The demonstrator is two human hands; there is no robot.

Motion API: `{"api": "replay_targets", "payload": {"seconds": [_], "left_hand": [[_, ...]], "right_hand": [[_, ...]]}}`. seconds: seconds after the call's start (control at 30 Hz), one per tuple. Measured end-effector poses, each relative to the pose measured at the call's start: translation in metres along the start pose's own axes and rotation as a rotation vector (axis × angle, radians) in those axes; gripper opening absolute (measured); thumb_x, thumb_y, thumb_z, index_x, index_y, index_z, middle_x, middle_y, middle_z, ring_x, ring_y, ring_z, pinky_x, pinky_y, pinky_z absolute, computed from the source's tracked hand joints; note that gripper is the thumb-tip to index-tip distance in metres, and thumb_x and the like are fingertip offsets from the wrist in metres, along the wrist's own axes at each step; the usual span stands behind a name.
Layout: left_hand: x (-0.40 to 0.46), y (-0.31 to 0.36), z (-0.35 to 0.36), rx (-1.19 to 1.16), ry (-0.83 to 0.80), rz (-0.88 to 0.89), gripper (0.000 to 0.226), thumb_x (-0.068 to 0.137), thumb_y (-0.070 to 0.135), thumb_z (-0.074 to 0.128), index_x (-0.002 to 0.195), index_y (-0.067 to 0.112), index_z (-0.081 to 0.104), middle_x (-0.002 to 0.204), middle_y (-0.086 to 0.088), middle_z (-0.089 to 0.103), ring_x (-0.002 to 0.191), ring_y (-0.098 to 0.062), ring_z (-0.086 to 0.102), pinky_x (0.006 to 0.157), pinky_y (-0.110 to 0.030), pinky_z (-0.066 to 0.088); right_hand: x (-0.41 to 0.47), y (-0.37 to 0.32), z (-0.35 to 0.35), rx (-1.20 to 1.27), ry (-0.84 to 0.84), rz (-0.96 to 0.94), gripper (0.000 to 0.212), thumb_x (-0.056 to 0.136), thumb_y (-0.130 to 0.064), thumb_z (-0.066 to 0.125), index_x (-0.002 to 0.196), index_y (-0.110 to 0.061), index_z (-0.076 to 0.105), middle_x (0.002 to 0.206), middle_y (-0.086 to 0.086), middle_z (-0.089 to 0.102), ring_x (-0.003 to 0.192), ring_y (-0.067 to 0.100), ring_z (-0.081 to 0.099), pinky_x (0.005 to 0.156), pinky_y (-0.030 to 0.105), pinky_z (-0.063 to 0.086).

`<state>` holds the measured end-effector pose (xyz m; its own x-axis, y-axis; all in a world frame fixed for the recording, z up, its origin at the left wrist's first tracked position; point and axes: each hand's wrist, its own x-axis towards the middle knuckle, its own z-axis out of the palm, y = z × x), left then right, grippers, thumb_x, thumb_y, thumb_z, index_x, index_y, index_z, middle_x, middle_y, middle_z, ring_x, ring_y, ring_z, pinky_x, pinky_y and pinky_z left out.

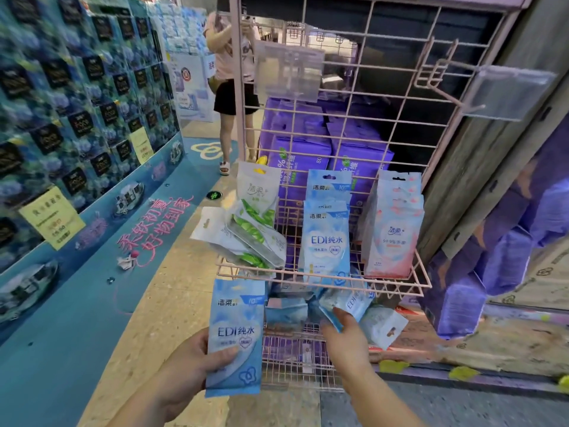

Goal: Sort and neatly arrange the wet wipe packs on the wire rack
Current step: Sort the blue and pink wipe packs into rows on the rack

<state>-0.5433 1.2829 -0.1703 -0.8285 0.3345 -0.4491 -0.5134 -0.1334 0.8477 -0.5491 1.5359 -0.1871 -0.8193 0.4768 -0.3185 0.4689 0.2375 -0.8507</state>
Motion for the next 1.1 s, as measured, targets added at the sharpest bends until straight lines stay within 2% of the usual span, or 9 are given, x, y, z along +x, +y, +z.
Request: {"api": "replay_targets", "payload": {"seconds": [0.13,0.23,0.33,0.5,0.57,0.67,0.83,0.97,1.1], "left_hand": [[-0.004,0.003,-0.010,0.029,-0.026,-0.015,0.093,0.035,0.028,0.097,0.117,0.004,0.060,0.111,-0.018,0.071,0.103,-0.035,0.067,0.094,-0.050,0.051],[-0.005,0.004,-0.014,0.035,-0.041,-0.043,0.094,0.035,0.028,0.098,0.117,0.001,0.060,0.112,-0.020,0.070,0.105,-0.038,0.066,0.099,-0.053,0.046],[-0.004,0.005,-0.013,0.053,-0.045,-0.054,0.097,0.032,0.029,0.098,0.116,0.001,0.060,0.111,-0.021,0.070,0.105,-0.038,0.066,0.099,-0.053,0.046],[-0.003,0.010,-0.010,0.041,-0.042,-0.069,0.088,0.040,0.025,0.095,0.117,0.002,0.060,0.112,-0.020,0.070,0.105,-0.038,0.066,0.099,-0.054,0.046],[-0.003,0.011,-0.008,0.016,-0.048,-0.082,0.087,0.043,0.023,0.095,0.119,0.003,0.059,0.114,-0.019,0.069,0.106,-0.038,0.065,0.100,-0.054,0.046],[-0.003,0.011,-0.005,-0.005,-0.047,-0.094,0.093,0.035,0.024,0.098,0.118,0.003,0.060,0.113,-0.020,0.069,0.104,-0.039,0.066,0.098,-0.053,0.046],[-0.003,0.015,0.014,-0.004,-0.079,-0.077,0.088,0.041,0.029,0.096,0.118,0.005,0.060,0.113,-0.018,0.070,0.104,-0.037,0.067,0.095,-0.050,0.049],[-0.002,0.025,0.033,0.014,-0.108,-0.053,0.056,0.070,0.025,0.077,0.120,0.006,0.060,0.112,-0.015,0.071,0.104,-0.033,0.067,0.094,-0.046,0.049],[-0.001,0.037,0.056,0.088,-0.223,0.000,0.074,0.049,0.042,0.091,0.112,0.010,0.068,0.115,-0.014,0.070,0.107,-0.031,0.066,0.091,-0.040,0.052]], "right_hand": [[0.012,-0.012,0.012,0.047,0.055,0.047,0.025,0.089,-0.015,0.058,0.111,-0.009,0.070,0.091,0.007,0.069,0.075,0.021,0.059,0.073,0.029,0.048],[0.023,-0.025,0.023,0.010,0.079,0.071,0.025,0.090,-0.027,0.062,0.101,-0.009,0.075,0.101,0.012,0.075,0.093,0.027,0.067,0.080,0.028,0.049],[0.031,-0.038,0.028,0.042,0.083,0.141,0.031,0.088,-0.037,0.061,0.101,-0.012,0.073,0.108,0.009,0.073,0.100,0.023,0.069,0.067,0.020,0.047],[0.052,-0.028,0.037,-0.110,0.050,0.087,0.049,0.098,-0.017,0.039,0.146,-0.024,0.032,0.149,0.004,0.042,0.129,0.023,0.050,0.094,0.033,0.048],[0.048,-0.033,0.035,0.357,0.108,0.229,0.043,0.096,-0.014,0.050,0.139,-0.013,0.046,0.135,0.010,0.057,0.107,0.019,0.063,0.079,0.021,0.053],[0.025,-0.027,0.025,0.710,0.022,0.257,0.019,0.090,-0.005,0.061,0.106,0.002,0.068,0.066,0.005,0.067,0.049,0.009,0.052,0.042,0.014,0.044],[0.005,-0.002,-0.010,0.895,-0.125,0.165,0.009,0.090,0.001,0.057,0.085,-0.006,0.059,0.098,0.018,0.068,0.092,0.027,0.065,0.092,0.037,0.050],[-0.007,0.013,-0.057,0.862,-0.180,0.098,0.006,0.087,-0.010,0.063,0.086,-0.004,0.061,0.084,0.014,0.074,0.087,0.027,0.070,0.086,0.036,0.052],[-0.025,0.010,-0.117,0.511,-0.471,0.021,0.078,0.034,-0.046,0.094,0.090,-0.001,0.064,0.089,0.017,0.067,0.084,0.025,0.064,0.085,0.036,0.054]]}}
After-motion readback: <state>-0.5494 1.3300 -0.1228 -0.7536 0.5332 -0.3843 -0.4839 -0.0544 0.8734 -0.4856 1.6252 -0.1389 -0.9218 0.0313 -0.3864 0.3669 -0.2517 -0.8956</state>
